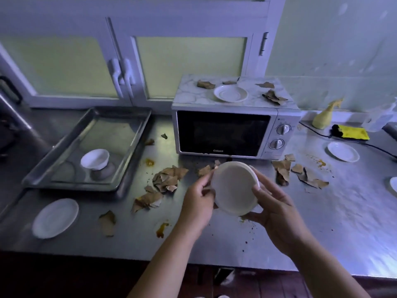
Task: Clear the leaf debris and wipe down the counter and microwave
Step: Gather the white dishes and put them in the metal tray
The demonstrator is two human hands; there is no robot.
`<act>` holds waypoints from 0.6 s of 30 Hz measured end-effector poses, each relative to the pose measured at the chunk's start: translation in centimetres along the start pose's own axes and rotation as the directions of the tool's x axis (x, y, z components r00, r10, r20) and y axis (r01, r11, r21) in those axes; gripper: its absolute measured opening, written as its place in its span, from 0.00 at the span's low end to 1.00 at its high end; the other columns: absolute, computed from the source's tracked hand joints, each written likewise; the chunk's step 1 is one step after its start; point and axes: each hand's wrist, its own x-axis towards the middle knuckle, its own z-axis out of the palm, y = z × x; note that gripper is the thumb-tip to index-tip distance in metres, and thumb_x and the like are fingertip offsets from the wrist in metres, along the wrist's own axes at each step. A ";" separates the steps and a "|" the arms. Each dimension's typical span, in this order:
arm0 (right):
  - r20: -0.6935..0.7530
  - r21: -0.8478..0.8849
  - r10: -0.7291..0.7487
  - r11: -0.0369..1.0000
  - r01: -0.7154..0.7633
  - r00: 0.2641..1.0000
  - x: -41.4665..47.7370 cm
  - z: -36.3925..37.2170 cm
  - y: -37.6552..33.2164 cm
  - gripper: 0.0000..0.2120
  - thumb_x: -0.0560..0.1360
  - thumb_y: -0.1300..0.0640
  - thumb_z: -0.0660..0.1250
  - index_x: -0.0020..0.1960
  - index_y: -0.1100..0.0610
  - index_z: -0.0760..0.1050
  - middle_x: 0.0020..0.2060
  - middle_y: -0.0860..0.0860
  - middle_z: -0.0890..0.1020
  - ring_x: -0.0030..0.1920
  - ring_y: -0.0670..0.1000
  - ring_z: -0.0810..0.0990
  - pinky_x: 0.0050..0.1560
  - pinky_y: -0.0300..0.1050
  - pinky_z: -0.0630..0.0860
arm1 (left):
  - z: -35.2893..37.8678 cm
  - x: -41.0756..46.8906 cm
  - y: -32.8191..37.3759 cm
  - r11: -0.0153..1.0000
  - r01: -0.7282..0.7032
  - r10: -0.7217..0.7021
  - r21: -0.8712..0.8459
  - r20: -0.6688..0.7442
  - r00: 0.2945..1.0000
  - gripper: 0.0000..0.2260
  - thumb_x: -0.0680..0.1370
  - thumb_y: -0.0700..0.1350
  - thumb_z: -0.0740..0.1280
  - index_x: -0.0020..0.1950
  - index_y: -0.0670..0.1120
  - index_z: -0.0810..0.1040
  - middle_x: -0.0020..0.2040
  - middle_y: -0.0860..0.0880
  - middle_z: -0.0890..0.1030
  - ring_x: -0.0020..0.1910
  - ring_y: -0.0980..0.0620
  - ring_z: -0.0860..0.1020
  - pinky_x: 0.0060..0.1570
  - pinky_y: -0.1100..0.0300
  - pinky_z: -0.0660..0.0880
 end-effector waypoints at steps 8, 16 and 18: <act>0.207 -0.061 0.086 0.995 -0.075 0.974 3.9 2.5 1.4 0.21 0.73 0.53 0.71 0.66 0.43 0.77 0.63 0.49 0.81 0.61 0.52 0.82 0.54 0.62 0.81 | -2.1 -1.9 0.9 0.998 0.058 -0.059 0.029 0.045 0.997 0.49 0.64 0.63 0.79 0.74 0.75 0.49 0.76 0.62 0.61 0.74 0.60 0.63 0.72 0.48 0.67; 0.547 -0.074 0.233 0.970 -0.231 0.804 6.2 2.3 2.8 0.17 0.81 0.58 0.63 0.69 0.51 0.75 0.63 0.55 0.80 0.61 0.60 0.81 0.51 0.59 0.81 | -2.6 -3.9 -0.6 0.997 0.070 -0.066 0.021 -0.161 0.985 0.43 0.63 0.54 0.82 0.70 0.73 0.61 0.68 0.62 0.73 0.68 0.60 0.72 0.56 0.60 0.78; 0.613 -0.070 0.255 0.960 -0.270 0.747 7.0 1.9 2.7 0.21 0.77 0.58 0.68 0.70 0.50 0.74 0.63 0.57 0.79 0.60 0.63 0.80 0.54 0.63 0.80 | -3.1 -4.4 -0.3 0.997 0.067 -0.061 0.036 -0.146 0.987 0.44 0.63 0.56 0.82 0.71 0.73 0.61 0.66 0.67 0.73 0.67 0.62 0.73 0.60 0.55 0.77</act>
